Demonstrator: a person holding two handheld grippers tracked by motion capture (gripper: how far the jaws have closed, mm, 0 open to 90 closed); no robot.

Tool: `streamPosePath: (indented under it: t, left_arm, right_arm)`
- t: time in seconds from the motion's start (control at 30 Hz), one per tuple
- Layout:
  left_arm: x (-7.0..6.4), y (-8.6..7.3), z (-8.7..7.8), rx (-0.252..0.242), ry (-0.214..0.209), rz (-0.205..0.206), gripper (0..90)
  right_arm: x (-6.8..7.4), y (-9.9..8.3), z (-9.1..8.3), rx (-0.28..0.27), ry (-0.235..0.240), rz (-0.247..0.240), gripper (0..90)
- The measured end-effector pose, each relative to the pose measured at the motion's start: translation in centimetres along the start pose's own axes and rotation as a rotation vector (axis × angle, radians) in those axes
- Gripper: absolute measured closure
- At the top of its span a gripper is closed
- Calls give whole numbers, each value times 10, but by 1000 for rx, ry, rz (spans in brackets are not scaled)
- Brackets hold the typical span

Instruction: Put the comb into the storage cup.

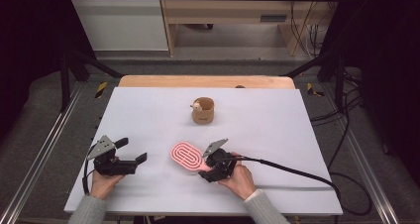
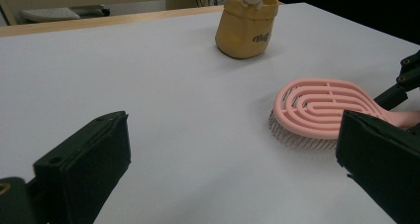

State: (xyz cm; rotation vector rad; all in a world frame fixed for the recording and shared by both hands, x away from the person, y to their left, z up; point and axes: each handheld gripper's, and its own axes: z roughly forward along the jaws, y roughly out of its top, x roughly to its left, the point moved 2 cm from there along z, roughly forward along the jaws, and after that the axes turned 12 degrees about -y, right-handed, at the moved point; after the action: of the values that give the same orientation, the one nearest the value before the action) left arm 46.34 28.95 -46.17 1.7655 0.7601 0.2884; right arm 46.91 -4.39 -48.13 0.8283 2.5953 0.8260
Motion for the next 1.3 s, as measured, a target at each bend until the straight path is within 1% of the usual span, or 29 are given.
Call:
streamPosePath:
  t: [0.27,0.6,0.9,1.1,1.3]
  left_arm:
    - [0,0,0,-1,1,-1,3]
    - [0,0,0,0,0,0,3]
    - [0,0,0,-1,1,0,3]
    - [0,0,0,-1,0,0,2]
    - [0,0,0,-2,0,0,3]
  right_arm:
    - [0,0,1,5,-4,-3,599]
    - [0,-1,0,9,-17,-19,659]
    - [1,-1,0,8,-28,-29,688]
    - [1,-1,0,11,-23,-10,695]
    - [1,-1,-1,11,-25,-3,698]
